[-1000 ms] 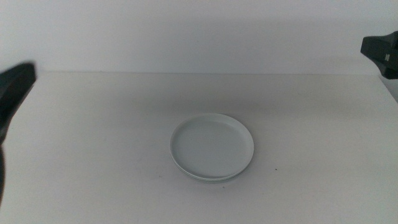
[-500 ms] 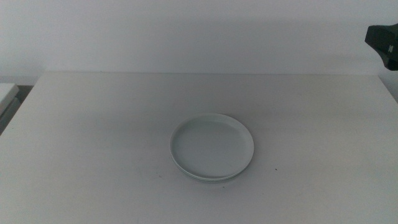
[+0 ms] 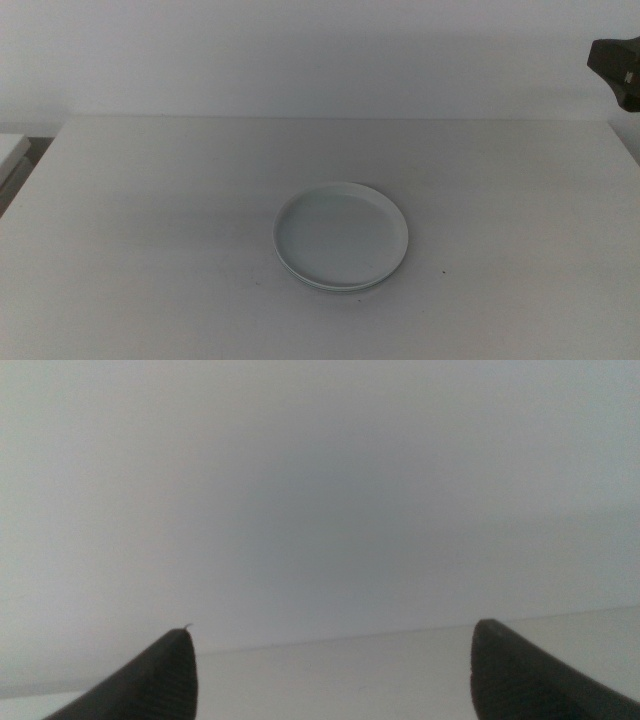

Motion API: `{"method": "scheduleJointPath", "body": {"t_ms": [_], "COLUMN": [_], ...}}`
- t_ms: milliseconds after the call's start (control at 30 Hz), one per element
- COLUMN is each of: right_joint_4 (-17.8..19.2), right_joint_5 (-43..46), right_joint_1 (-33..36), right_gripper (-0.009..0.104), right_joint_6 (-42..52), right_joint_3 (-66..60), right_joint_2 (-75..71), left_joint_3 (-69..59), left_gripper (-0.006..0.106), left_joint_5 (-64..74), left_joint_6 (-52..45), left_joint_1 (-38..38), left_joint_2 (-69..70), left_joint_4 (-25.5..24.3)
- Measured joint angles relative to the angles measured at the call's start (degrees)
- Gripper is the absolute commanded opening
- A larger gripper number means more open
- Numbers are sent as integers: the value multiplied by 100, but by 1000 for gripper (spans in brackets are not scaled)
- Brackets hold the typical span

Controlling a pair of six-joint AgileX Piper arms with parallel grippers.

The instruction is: Stack the three bowls on top of each other.

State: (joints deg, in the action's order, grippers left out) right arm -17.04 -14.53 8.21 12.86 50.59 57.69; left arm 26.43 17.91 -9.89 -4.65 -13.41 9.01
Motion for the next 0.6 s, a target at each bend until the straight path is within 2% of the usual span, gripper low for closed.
{"method": "scheduleJointPath", "body": {"t_ms": [267, 600], "right_joint_4": [0, 58], "right_joint_5": [0, 60], "right_joint_1": [0, 0], "right_gripper": [84, 84], "right_joint_6": [0, 0], "right_joint_3": [0, -75], "right_joint_2": [0, -78], "left_joint_3": [-300, -912], "left_gripper": [94, 94], "left_joint_5": [-96, -155], "left_joint_6": [76, 85], "left_joint_1": [0, 0], "left_joint_2": [61, 305], "left_joint_4": [-386, -423]}}
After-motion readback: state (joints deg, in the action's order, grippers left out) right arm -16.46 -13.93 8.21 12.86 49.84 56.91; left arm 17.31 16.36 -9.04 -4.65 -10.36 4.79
